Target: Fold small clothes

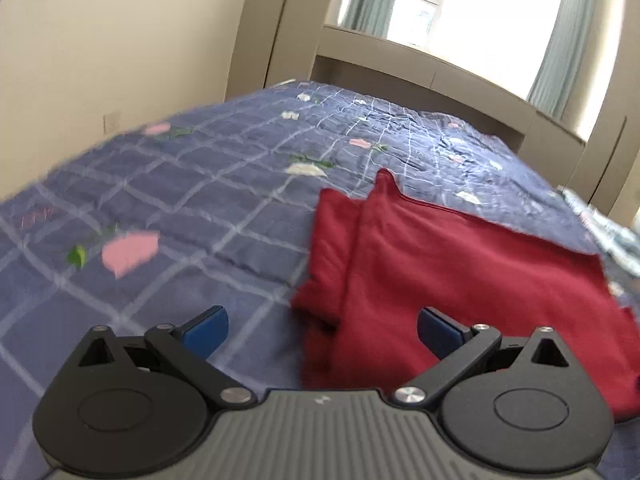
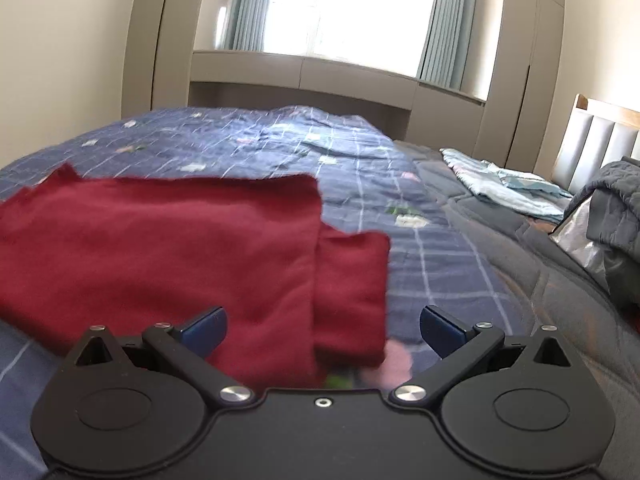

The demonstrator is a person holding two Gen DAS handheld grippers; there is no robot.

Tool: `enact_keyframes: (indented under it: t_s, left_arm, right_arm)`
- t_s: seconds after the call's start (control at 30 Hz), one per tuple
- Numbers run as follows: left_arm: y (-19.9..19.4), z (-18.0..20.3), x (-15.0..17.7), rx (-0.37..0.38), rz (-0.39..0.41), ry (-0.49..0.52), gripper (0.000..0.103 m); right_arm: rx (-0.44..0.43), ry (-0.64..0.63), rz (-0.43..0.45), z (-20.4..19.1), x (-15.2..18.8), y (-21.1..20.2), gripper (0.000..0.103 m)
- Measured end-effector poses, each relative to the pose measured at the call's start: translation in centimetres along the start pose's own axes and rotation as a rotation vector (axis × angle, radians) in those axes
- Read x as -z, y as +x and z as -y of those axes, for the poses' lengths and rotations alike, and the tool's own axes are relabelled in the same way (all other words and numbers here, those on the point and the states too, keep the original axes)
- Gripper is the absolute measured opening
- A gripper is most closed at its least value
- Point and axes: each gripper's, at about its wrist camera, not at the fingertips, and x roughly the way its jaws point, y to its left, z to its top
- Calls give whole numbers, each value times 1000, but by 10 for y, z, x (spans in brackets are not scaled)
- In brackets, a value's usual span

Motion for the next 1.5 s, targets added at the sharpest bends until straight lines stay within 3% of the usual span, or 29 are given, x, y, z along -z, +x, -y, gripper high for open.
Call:
enact_keyframes:
  t_s: [0.07, 0.13, 0.23, 0.4, 0.53, 0.73, 0.83, 1.0, 1.5]
  left_arm:
    - [-3, 0, 8, 22, -29, -49, 103]
    - [-2, 0, 20, 27, -29, -73, 103]
    - [-6, 9, 38, -17, 39, 17, 103]
    - [-4, 12, 38, -31, 30, 37, 103]
    - [-5, 14, 41, -35, 36, 46, 103]
    - [-4, 13, 42, -31, 38, 44, 103]
    - [-5, 10, 42, -18, 42, 29, 103]
    - [-5, 9, 42, -15, 44, 27, 103]
    - [-4, 9, 41, -21, 42, 37, 103]
  right_arm:
    - [16, -13, -43, -5, 9, 5, 102]
    - [16, -2, -34, -5, 13, 4, 102]
    - [27, -15, -26, -7, 15, 4, 102]
    - [73, -60, 66, -21, 11, -16, 102]
    - [-9, -88, 146, -49, -11, -24, 102]
    - [-104, -191, 216, -107, -52, 7, 102]
    - [-165, -279, 197, -128, -58, 17, 102]
    - [-128, -328, 131, -143, -37, 35, 102]
    - [-103, -336, 171, -147, -22, 33, 102]
